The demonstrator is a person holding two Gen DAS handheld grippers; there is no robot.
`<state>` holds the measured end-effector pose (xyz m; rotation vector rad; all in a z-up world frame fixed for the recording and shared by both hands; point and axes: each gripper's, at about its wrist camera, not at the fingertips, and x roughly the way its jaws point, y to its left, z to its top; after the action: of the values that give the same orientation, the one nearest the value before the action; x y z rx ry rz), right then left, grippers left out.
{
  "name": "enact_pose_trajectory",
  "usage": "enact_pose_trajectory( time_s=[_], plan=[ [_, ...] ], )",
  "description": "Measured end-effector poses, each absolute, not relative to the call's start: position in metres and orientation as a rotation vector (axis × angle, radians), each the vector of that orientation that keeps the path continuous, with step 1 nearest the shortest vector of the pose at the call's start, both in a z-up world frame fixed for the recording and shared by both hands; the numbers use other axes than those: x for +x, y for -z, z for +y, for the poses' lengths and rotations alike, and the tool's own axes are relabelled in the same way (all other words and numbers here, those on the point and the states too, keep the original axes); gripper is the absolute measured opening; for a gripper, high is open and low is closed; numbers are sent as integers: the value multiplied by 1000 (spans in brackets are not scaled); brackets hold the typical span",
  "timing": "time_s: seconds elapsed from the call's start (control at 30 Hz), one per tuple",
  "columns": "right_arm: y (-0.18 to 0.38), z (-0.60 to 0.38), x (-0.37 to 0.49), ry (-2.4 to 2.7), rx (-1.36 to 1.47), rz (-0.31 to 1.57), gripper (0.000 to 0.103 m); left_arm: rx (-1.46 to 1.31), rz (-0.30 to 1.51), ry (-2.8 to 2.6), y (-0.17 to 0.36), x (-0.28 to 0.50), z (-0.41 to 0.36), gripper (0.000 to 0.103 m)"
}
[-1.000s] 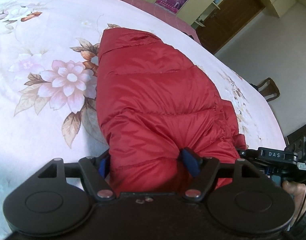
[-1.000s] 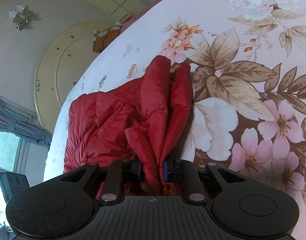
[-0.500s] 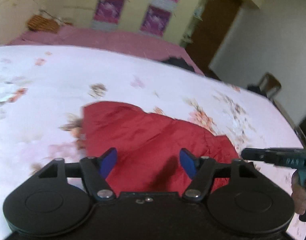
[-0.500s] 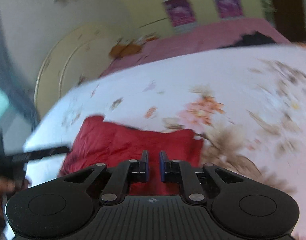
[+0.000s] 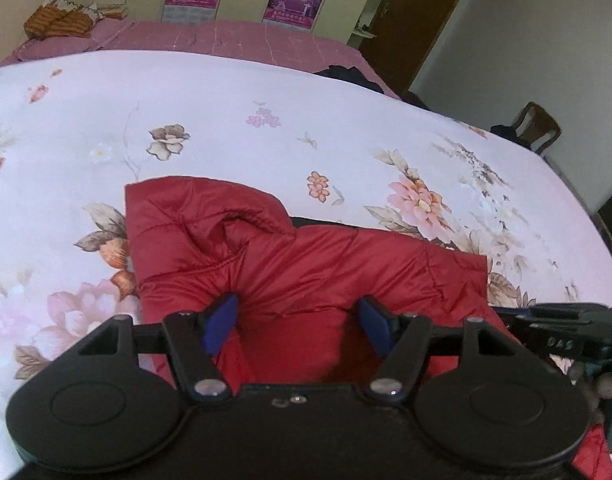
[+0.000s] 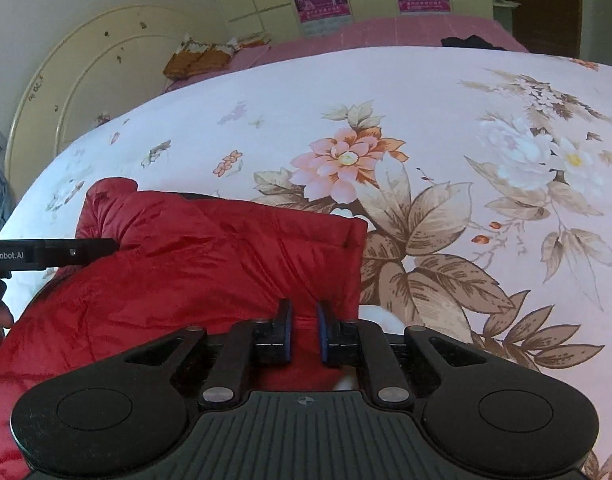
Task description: Fold large clothes
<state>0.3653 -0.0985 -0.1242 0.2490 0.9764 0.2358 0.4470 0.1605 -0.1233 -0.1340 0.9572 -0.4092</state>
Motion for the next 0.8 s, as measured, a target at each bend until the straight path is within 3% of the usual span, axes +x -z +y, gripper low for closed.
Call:
enact_pose_trajectory(
  time_s=[0.27,0.4,0.53,0.8],
  plan=[
    [59,-95,309,-313,292,853,12,-180,802,492,72,349,165,64],
    [87,-78,303,-320,206,953,12,-52,825,483,92,310,147,64],
    [113,-86,309,-309,295,988,12,-41,814,447,109,304,146,66],
    [44,-77,253,-377,245,866,12,-89,780,447,77,259,158,63]
  ],
)
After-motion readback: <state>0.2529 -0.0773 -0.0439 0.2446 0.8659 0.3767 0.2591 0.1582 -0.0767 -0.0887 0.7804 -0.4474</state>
